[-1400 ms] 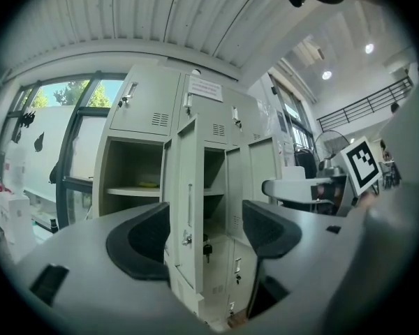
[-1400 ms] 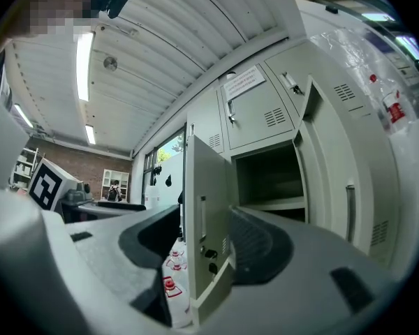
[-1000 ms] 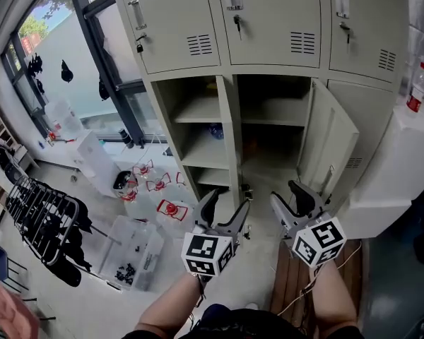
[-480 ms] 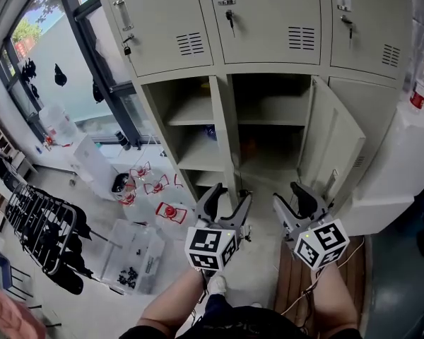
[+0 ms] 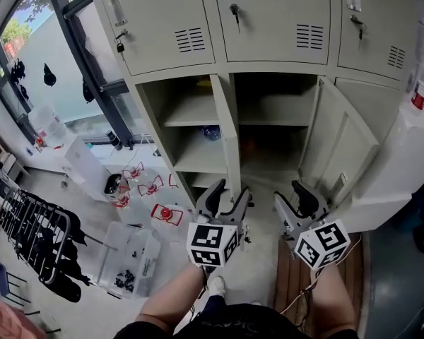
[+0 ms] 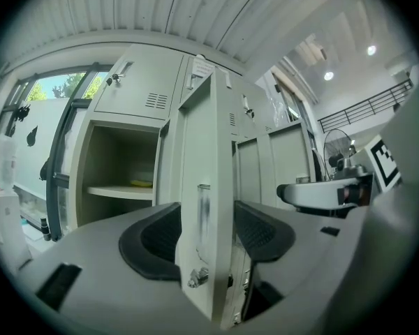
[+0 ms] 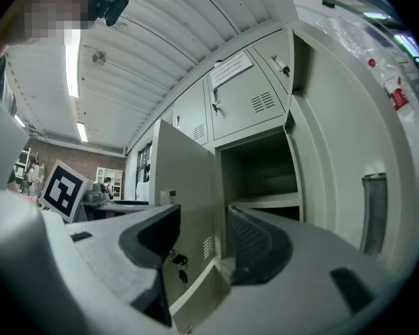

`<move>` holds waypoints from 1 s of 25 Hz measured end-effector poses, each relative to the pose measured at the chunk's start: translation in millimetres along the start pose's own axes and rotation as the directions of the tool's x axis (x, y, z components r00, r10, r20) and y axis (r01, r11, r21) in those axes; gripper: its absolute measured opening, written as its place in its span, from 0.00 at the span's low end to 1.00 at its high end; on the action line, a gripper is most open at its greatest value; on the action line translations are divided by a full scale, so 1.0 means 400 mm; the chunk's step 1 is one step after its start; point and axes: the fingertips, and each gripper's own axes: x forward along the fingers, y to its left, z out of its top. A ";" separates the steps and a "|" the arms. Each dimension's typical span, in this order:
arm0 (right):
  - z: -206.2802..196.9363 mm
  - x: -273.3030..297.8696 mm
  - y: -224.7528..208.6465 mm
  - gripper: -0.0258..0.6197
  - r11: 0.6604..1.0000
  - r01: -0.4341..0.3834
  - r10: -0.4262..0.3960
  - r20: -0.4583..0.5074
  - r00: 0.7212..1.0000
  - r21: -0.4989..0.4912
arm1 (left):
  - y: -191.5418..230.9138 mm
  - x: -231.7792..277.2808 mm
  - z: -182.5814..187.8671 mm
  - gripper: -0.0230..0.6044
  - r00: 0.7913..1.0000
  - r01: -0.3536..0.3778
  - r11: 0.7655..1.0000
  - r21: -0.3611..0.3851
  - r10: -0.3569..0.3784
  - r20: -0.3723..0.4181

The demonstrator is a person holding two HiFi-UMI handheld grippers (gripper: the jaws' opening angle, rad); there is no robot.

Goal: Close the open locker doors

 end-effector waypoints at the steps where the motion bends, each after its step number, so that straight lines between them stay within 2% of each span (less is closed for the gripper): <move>1: -0.001 0.004 0.000 0.36 1.000 0.005 -0.005 -0.001 1.000 0.001 | 0.002 0.002 0.000 0.41 1.000 0.008 1.000 -0.002 -0.008 0.000; 3: -0.001 0.009 0.000 0.36 1.000 0.015 -0.015 0.000 1.000 0.004 | 0.001 0.004 0.001 0.40 0.999 0.033 0.999 -0.003 -0.033 -0.002; 5: 0.001 0.013 0.000 0.36 1.000 0.023 -0.023 0.001 1.000 0.005 | -0.004 0.001 0.000 0.35 0.999 0.053 0.999 0.003 -0.053 -0.004; 11: 0.004 0.024 0.010 0.36 1.000 0.022 -0.022 0.004 1.000 0.010 | 0.006 -0.013 0.001 0.28 0.998 0.057 0.998 0.002 -0.057 -0.006; 16: 0.002 0.029 0.029 0.36 1.000 0.006 -0.006 0.003 1.000 0.012 | 0.032 -0.037 -0.001 0.23 1.000 0.020 1.000 -0.010 -0.020 -0.005; 25: 0.016 0.056 0.073 0.36 0.999 -0.043 0.043 0.009 0.999 0.019 | 0.103 -0.081 0.003 0.21 0.998 -0.068 0.997 -0.032 0.068 -0.007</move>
